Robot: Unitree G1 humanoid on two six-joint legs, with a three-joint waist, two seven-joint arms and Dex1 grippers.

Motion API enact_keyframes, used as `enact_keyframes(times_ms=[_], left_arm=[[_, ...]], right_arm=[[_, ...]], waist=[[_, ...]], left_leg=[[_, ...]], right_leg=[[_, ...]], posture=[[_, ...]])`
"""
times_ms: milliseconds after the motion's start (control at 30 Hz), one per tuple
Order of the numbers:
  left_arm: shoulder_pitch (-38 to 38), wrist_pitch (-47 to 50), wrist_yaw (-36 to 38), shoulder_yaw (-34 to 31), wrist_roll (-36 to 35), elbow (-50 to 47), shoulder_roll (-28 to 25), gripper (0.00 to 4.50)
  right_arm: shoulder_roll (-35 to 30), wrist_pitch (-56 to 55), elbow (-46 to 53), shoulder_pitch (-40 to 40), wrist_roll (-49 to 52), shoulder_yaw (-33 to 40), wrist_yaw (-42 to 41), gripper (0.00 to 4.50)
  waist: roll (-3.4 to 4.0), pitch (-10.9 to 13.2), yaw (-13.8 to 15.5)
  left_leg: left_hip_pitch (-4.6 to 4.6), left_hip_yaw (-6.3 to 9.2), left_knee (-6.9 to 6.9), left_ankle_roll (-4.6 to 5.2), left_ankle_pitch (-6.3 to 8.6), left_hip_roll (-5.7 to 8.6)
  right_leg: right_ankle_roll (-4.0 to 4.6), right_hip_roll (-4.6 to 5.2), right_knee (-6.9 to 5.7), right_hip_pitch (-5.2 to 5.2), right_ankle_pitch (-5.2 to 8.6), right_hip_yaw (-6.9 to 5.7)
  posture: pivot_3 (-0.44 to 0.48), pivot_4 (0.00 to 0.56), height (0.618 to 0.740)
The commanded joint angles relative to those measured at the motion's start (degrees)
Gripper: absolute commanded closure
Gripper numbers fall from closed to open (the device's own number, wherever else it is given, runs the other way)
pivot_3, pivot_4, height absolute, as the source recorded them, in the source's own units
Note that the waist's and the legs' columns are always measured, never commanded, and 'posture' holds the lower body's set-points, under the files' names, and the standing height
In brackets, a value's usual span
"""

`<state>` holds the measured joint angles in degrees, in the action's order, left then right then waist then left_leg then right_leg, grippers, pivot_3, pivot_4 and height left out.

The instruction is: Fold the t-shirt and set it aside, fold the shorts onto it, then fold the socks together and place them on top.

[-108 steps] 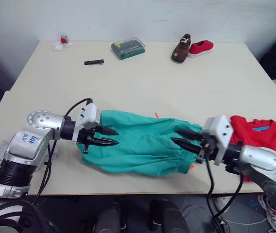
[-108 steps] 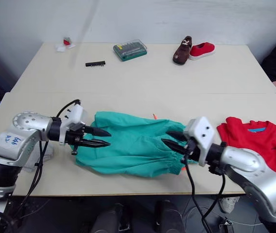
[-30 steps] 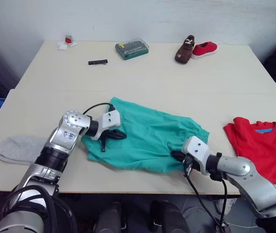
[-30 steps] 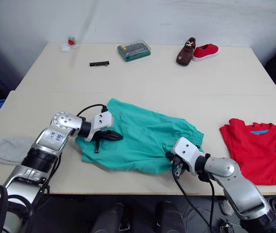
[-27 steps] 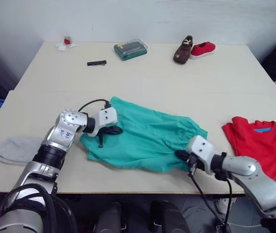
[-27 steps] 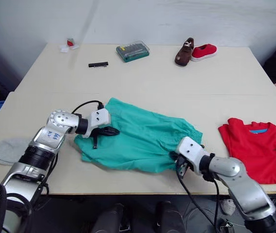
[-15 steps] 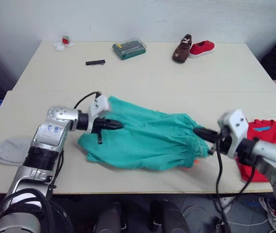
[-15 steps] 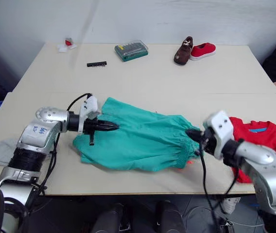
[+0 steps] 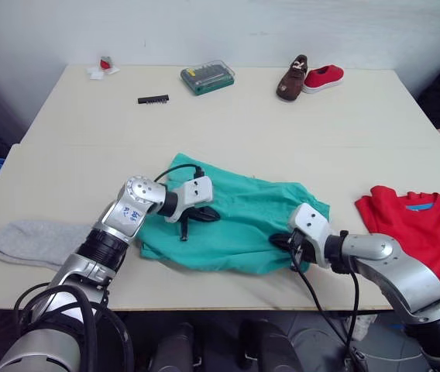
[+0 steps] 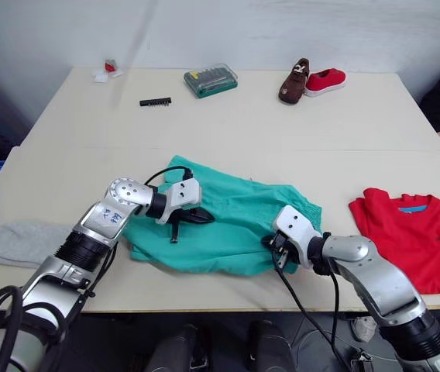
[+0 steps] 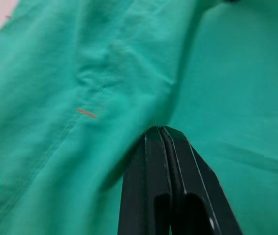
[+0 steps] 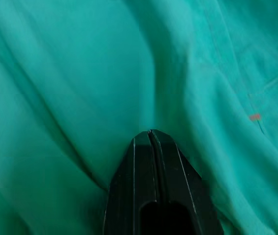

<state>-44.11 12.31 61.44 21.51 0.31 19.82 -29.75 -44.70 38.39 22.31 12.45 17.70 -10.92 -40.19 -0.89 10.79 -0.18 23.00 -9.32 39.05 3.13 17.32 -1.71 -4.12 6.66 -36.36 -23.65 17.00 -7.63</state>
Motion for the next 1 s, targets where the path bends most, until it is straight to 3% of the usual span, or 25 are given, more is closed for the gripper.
enact_keyframes(times_ms=[33,133,233,400,533,767,833,1000], left_arm=[[5.8,2.0,1.1,-1.0,0.8,-3.4,-3.9,4.45],[7.9,2.7,-2.7,-4.9,-0.4,-5.7,-3.8,4.45],[8.8,4.3,-4.2,-8.2,-2.8,-7.0,-2.7,4.45],[7.9,9.9,-1.2,-12.8,-11.7,-12.8,-0.2,4.45],[5.8,10.8,2.2,-11.9,-14.5,-14.7,1.1,4.45],[-1.8,3.3,4.6,-5.5,-10.2,-3.7,7.5,4.45],[-3.9,-0.1,4.4,-3.9,-8.0,3.0,9.9,4.45],[-7.2,-10.1,4.3,-2.0,-3.1,17.3,12.9,4.50]], right_arm=[[-4.1,-6.8,-8.0,-2.7,-5.9,3.1,0.0,4.50],[-6.8,-14.0,-15.3,-2.4,-9.9,4.7,0.7,4.50],[-6.1,-14.8,-17.5,-1.3,-7.8,8.1,0.2,4.50],[-1.5,-3.0,1.8,-5.8,10.1,17.7,-1.9,4.50],[2.4,5.8,14.7,-8.1,19.1,26.6,6.0,4.50],[8.0,17.7,26.4,-17.0,33.1,39.5,19.8,4.50],[12.4,19.2,28.3,-21.5,39.7,43.1,27.0,4.50],[16.9,18.2,33.0,-34.2,50.9,45.3,37.8,2.98]], waist=[[-0.03,0.0,-0.2],[-0.03,-0.1,0.0],[-0.05,-0.1,0.7],[-0.05,-0.1,1.3],[0.06,0.0,1.5],[0.06,0.0,1.8],[0.06,0.0,1.7],[0.02,0.0,1.2]], left_leg=[[-0.08,0.01,-0.02,-0.05,0.03,-0.03],[-0.45,0.01,-0.15,-0.13,0.09,-0.05],[-0.55,0.12,-0.15,-0.24,0.16,-0.01],[-0.14,0.22,-0.16,-0.11,0.12,-0.02],[0.20,0.24,-0.11,-0.15,0.03,-0.03],[0.22,0.35,-0.07,0.05,0.10,0.05],[0.22,0.30,-0.09,0.07,0.14,0.05],[0.21,0.19,-0.23,0.01,0.13,0.00]], right_leg=[[0.01,0.00,0.00,0.05,0.00,0.00],[0.02,0.02,0.06,0.35,0.01,0.06],[0.02,0.08,0.15,0.52,0.00,0.02],[0.02,0.13,0.18,0.18,-0.02,-0.04],[0.02,0.03,0.17,-0.06,-0.01,-0.17],[-0.08,0.04,0.42,0.13,-0.11,-0.16],[-0.08,0.04,0.43,0.11,-0.11,-0.14],[-0.05,-0.04,0.41,0.00,-0.09,-0.13]], posture=[[0.000,0.150,0.740],[0.000,0.150,0.740],[0.000,0.150,0.740],[0.000,0.150,0.740],[0.000,0.150,0.740],[0.000,0.150,0.740],[0.000,0.150,0.740],[0.000,0.150,0.740]])
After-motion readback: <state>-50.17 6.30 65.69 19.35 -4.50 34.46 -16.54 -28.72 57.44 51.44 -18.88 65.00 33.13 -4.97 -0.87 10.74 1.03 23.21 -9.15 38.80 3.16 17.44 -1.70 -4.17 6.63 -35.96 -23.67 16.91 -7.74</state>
